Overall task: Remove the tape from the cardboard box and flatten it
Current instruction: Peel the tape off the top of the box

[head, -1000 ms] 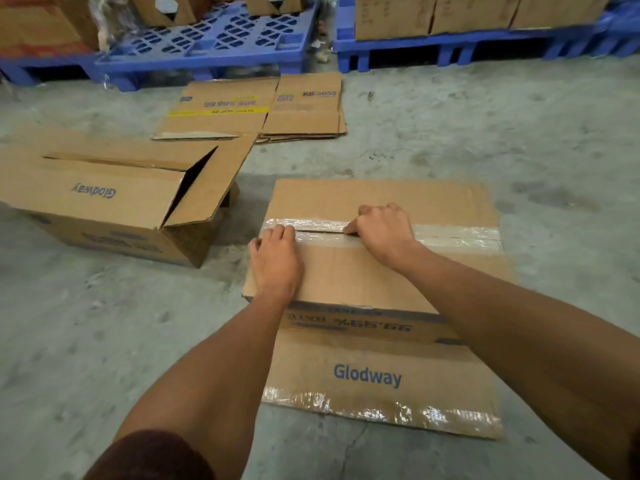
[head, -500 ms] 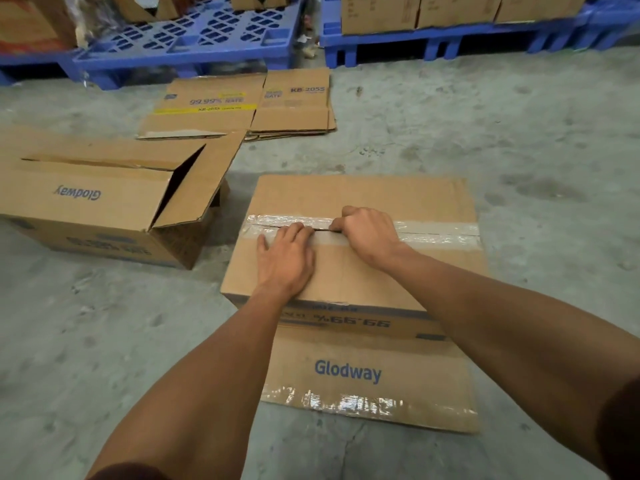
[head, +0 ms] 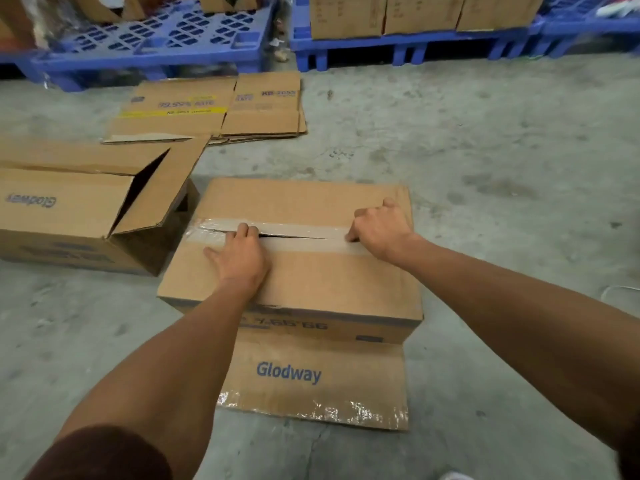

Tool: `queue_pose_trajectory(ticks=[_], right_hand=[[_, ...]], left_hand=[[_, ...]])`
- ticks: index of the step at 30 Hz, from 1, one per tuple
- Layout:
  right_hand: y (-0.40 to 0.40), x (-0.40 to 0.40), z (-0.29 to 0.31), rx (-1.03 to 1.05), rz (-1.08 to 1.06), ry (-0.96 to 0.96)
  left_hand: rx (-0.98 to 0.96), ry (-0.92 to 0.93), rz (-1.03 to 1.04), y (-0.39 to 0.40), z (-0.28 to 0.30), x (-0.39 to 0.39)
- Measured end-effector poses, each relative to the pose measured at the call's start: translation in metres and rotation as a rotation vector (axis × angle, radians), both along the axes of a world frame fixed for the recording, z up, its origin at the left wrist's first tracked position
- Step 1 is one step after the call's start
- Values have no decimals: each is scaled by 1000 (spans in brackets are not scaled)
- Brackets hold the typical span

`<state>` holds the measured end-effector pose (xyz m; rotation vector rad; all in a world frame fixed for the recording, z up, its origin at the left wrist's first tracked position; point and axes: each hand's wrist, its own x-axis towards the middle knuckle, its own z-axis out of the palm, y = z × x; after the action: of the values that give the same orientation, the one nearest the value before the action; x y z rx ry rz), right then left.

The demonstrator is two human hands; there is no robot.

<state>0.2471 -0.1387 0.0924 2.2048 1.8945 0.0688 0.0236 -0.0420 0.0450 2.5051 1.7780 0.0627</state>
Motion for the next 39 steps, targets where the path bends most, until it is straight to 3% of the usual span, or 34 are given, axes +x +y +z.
queue_pose_trajectory(ticks=[3,6,9,13,20,27,32,34,39], right_hand=[[-19,8,-1,17,-4,-10],[-25,8,-6,74,10,3],[-22,10,-7,100,17,8],[-20,11,-2,67,-18,38],[-44,38,9,9,-146,16],[-67,64,-1,120,-224,-11],[-78,82,0,134,-389,291],[-79,85,-2,130,-437,363],[-80,85,-16,156,-446,456]], left_hand=[[31,92,18,-4,10,18],[142,80,-324,-9,8,42],[114,-99,-626,-29,-7,68],[163,-296,-573,-37,-20,73],[225,-278,-563,-36,-20,75],[192,-280,-459,-39,-16,89],[219,-239,-407,-50,-17,93],[222,-224,-476,-51,-16,93],[238,-197,-871,-60,-19,101]])
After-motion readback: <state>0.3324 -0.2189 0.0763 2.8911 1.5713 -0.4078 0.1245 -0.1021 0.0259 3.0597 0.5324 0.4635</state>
